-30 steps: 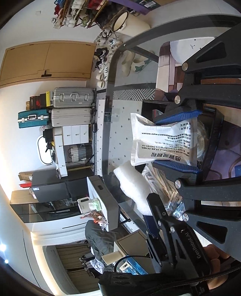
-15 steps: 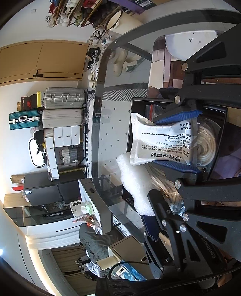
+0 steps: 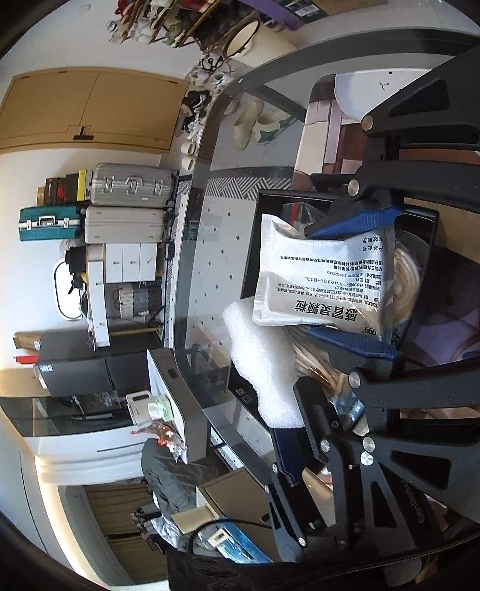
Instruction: Organize soft objects
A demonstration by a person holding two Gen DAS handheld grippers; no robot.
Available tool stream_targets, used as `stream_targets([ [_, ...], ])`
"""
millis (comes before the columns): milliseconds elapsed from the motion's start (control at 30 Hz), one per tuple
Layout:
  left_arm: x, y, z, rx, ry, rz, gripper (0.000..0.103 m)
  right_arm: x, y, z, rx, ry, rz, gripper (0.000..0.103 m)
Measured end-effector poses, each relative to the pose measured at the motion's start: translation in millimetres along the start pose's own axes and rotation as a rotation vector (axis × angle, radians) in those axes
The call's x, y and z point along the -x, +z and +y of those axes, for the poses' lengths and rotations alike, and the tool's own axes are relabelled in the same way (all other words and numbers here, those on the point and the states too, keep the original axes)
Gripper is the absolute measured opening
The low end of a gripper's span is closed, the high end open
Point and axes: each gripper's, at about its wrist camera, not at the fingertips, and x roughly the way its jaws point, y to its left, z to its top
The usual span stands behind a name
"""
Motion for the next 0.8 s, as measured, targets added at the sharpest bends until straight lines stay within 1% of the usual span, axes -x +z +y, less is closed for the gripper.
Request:
stream_targets([
  [67,3.0,-1.4,0.8,0.003,-0.01,-0.002,0.035,4.1,-2.4,1.3,0.007,0.004,-0.007,0.055],
  [100,4.8,-2.0,0.9,0.005,-0.012,-0.005,0.036,6.7,-3.8,1.5,0.009,-0.004,-0.014,0.061],
  [133,6.6,-3.0,1.2,0.003,-0.015,-0.008,0.038,9.6,-5.1,1.6,0.011,-0.007,-0.024,0.062],
  [200,11.6,-3.6,1.1,0.0,-0.006,-0.018,0.045,16.4,-7.1,0.5,0.015,0.0,-0.043,0.068],
  [233,14.8,-4.7,1.3,0.002,-0.017,-0.021,0.047,20.1,-7.9,-0.3,0.017,0.002,-0.053,0.07],
  [267,17.2,-5.4,1.4,0.003,-0.023,-0.025,0.048,23.4,-8.9,1.4,0.018,0.001,-0.063,0.076],
  [300,19.6,-6.4,1.0,0.003,-0.026,-0.029,0.05,27.0,-10.4,0.9,0.016,-0.011,-0.071,0.087],
  [367,25.3,-8.7,-0.3,0.0,-0.035,-0.042,0.056,35.1,-14.0,-2.0,0.002,-0.034,-0.094,0.095],
  [433,29.9,-10.8,-2.9,-0.006,-0.035,-0.053,0.064,43.3,-17.3,-6.7,-0.023,-0.028,-0.111,0.098],
  [467,32.2,-12.4,-3.2,-0.012,-0.024,-0.057,0.067,46.8,-18.7,-9.1,-0.035,-0.026,-0.116,0.101],
  [500,33.9,-12.6,-3.9,-0.015,0.003,-0.059,0.078,49.6,-18.7,-10.8,-0.04,-0.025,-0.122,0.102],
  [533,35.9,-13.5,-4.8,-0.016,0.023,-0.068,0.085,53.4,-19.9,-11.9,-0.044,-0.026,-0.129,0.102],
  [600,41.9,-15.5,-2.5,-0.003,0.014,-0.092,0.09,59.1,-21.3,-10.8,-0.041,-0.028,-0.138,0.102],
  [667,44.1,-17.2,0.0,0.014,0.01,-0.099,0.095,65.2,-25.9,-8.4,-0.031,-0.025,-0.147,0.102],
  [733,44.6,-19.6,1.8,0.028,0.034,-0.106,0.102,69.0,-28.1,-5.1,-0.017,-0.019,-0.157,0.102],
  [800,46.3,-22.6,2.2,0.028,0.048,-0.114,0.103,71.9,-32.4,1.2,0.003,-0.022,-0.163,0.102],
])
